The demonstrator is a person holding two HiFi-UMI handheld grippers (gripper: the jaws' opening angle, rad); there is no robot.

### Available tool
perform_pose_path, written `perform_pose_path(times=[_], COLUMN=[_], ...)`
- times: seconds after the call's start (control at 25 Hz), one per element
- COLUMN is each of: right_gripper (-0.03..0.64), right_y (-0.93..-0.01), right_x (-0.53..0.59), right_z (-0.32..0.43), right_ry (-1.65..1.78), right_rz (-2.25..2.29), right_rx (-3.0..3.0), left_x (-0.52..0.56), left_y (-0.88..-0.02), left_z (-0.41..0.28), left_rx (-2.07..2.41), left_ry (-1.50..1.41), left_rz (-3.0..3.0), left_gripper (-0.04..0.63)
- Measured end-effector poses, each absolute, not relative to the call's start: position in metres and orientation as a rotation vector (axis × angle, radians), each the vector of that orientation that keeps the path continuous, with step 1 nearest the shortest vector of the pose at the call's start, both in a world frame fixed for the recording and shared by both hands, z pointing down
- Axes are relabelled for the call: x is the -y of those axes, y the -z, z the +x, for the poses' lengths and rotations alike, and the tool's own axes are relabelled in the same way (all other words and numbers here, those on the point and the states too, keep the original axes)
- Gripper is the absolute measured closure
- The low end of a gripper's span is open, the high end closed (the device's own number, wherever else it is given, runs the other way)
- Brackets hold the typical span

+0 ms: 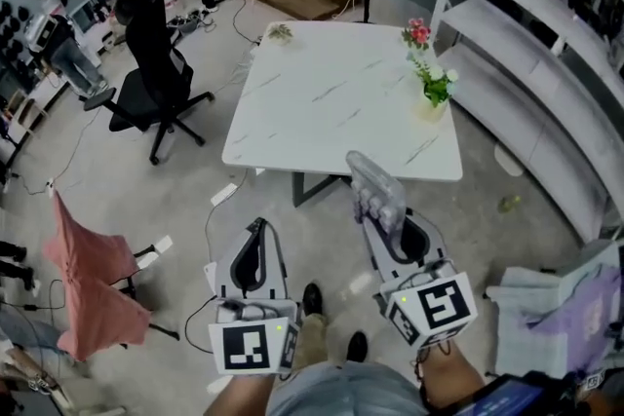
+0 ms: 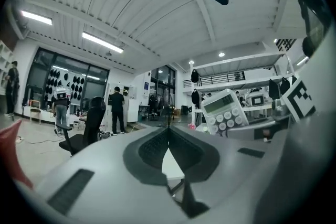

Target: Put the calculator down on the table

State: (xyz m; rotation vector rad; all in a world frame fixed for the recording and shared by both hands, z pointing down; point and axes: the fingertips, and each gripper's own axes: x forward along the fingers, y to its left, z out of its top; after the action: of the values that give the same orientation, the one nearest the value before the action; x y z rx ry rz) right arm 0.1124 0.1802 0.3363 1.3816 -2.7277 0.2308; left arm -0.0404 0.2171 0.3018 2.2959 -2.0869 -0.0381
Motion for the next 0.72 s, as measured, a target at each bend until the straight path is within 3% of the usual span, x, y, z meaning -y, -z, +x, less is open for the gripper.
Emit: perform_pose_path(times=[0.36,0.72], right_gripper=[0.471,0.471], right_y=[-0.322,-0.294], right_x=[-0.084,-0.038], right_z=[0.043,0.021], right_ry=[-0.224,-0.148], right_rz=[1.396,1.489], right_rx=[2.71,2.715], left_x=[-0.117,-0.061], left_y=[-0.289,-0.28], left_z=[-0.111,-0.131], left_rx=[2.053,1.983], left_ry=[0.05,0.062], left_rz=[2.331,2.418], left_gripper=[0.588,0.588])
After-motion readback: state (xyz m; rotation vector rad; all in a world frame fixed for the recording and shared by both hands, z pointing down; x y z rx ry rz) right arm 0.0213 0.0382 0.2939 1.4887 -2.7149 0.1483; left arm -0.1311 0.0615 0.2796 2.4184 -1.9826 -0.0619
